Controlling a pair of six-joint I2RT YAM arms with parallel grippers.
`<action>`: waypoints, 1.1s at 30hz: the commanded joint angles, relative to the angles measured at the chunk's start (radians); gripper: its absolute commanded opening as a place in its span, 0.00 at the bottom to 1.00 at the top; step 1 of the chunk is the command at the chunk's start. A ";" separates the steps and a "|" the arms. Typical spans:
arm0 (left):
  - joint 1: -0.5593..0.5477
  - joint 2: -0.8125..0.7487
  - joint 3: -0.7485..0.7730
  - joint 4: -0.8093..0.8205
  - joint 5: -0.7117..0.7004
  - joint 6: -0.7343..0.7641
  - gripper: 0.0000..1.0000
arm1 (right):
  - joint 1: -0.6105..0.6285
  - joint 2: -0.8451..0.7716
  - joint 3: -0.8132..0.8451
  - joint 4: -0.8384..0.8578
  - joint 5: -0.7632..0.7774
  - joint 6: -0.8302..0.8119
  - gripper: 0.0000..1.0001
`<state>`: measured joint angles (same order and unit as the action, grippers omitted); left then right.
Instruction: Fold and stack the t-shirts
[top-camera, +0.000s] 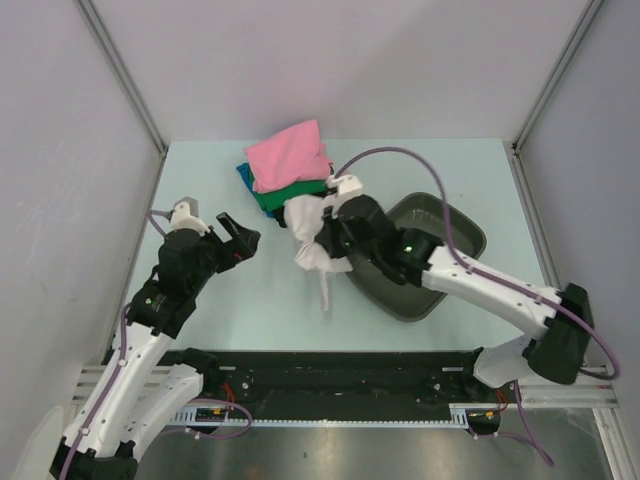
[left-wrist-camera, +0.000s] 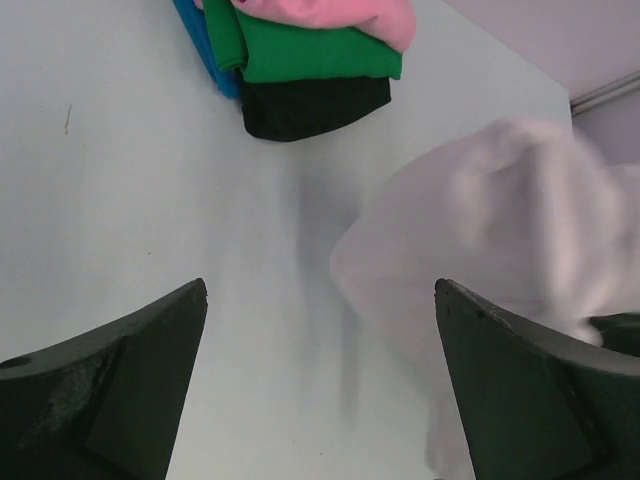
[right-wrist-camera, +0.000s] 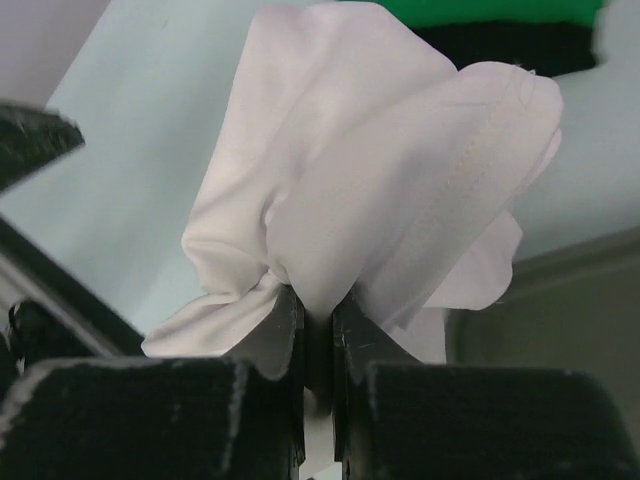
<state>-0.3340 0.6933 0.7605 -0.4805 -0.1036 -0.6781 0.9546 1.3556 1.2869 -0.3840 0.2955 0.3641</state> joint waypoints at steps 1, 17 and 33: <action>0.004 -0.037 0.053 -0.035 -0.044 -0.021 1.00 | 0.056 0.132 0.029 0.167 -0.283 -0.024 0.23; 0.004 -0.014 -0.006 0.023 0.007 -0.031 1.00 | 0.084 0.017 -0.136 -0.128 -0.094 0.056 1.00; 0.004 -0.017 -0.018 0.026 0.005 -0.020 1.00 | 0.067 0.126 -0.443 -0.004 -0.125 0.259 1.00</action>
<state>-0.3340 0.6819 0.7403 -0.4805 -0.1005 -0.6849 1.0420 1.4170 0.8490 -0.4427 0.1238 0.5781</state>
